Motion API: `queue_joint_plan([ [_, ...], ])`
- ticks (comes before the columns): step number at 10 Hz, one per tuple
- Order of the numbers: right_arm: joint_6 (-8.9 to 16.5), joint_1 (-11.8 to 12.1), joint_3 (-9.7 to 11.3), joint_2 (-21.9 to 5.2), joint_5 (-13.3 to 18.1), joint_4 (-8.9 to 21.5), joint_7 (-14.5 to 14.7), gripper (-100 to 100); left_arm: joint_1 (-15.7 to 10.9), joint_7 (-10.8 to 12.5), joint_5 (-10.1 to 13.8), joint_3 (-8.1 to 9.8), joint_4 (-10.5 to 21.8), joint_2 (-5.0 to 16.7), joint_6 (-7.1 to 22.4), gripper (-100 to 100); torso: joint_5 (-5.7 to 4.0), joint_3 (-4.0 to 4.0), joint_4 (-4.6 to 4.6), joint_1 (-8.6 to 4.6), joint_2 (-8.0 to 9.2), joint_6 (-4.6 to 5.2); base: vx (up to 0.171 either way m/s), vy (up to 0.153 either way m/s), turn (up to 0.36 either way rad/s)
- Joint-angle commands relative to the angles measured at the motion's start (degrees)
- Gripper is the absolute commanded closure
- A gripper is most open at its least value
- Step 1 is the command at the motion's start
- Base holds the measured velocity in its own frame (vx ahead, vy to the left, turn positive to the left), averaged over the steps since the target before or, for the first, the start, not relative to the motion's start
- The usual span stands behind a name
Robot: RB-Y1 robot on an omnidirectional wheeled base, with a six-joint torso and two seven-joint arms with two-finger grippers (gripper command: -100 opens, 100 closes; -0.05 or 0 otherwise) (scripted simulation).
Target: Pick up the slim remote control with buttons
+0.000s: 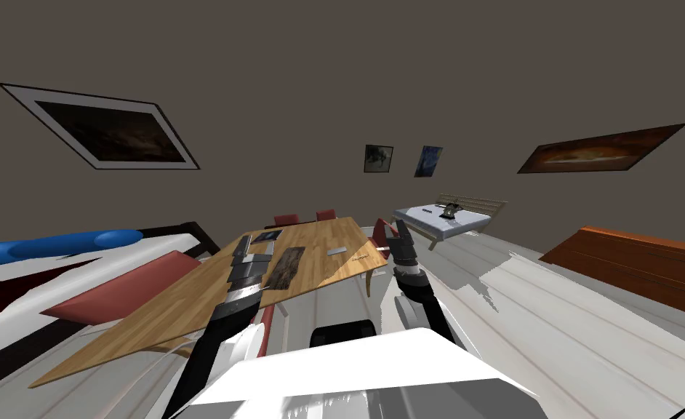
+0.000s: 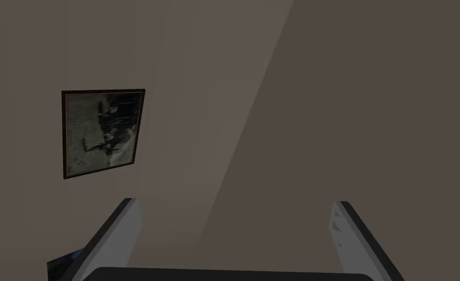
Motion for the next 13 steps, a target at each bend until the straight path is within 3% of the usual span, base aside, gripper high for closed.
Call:
queue_joint_plan([
  [1, 0.00, 0.00, 0.00, 0.00, 0.00, 0.00, 0.00, 0, -0.97, -0.01, 0.55, 1.20, 1.20, 2.02, 1.57, -100, 0.00, 0.00, 0.00, 0.00, 0.00, 0.00, -0.068, -0.029, -0.104],
  [5, 0.00, -0.02, 0.01, 0.01, 0.00, 0.00, 0.00, 0, -4.26, 0.07, 2.34, 5.29, 5.78, 6.35, 6.84, -100, -0.06, 0.33, 0.13, -0.28, 0.57, 0.02, -0.149, -0.075, -0.114],
  [6, 0.00, -0.03, 0.01, 0.01, 0.00, 0.00, 0.00, 0, -4.26, 0.07, 2.34, 5.29, 5.78, 6.35, 7.34, -100, -0.06, 0.37, 0.14, -0.28, 0.64, 0.02, -0.116, -0.058, -0.049],
  [8, 0.00, -0.02, 0.01, 0.01, 0.00, 0.00, 0.00, 0, -6.59, 0.19, 3.52, 8.14, 9.19, 8.76, 11.16, -100, -0.06, 0.24, 0.10, -0.27, 0.42, 0.03, -0.111, -0.081, -0.163],
  [9, 0.00, -0.02, 0.01, 0.01, 0.00, 0.00, 0.00, 0, -6.59, 0.19, 3.52, 8.14, 9.19, 8.76, 11.58, -100, -0.06, 0.27, 0.10, -0.26, 0.48, 0.02, -0.100, -0.050, -0.064],
  [10, 0.00, -0.01, 0.00, 0.01, 0.00, 0.00, 0.00, 0, -7.89, 0.28, 4.16, 9.72, 11.15, 10.01, 13.72, -100, -0.04, 0.25, 0.10, -0.16, 0.41, -0.01, -0.106, -0.061, -0.158],
  [11, 0.00, -0.02, 0.01, 0.01, 0.00, 0.00, 0.00, 0, -7.89, 0.28, 4.16, 9.72, 11.15, 10.01, 14.00, -100, -0.04, 0.24, 0.10, -0.17, 0.42, 0.02, -0.089, -0.048, -0.070],
  [12, 0.00, -0.01, 0.00, 0.00, 0.00, 0.00, 0.00, 0, -9.28, 0.38, 4.81, 11.39, 13.26, 11.28, 15.93, -100, -0.03, 0.22, 0.09, -0.12, 0.37, -0.01, -0.097, -0.075, -0.163],
  [13, 0.00, -0.02, 0.01, 0.01, 0.00, 0.00, 0.00, 0, -9.28, 0.38, 4.81, 11.39, 13.26, 11.28, 16.59, -100, -0.04, 0.23, 0.09, -0.19, 0.39, 0.02, -0.083, -0.056, -0.071],
])
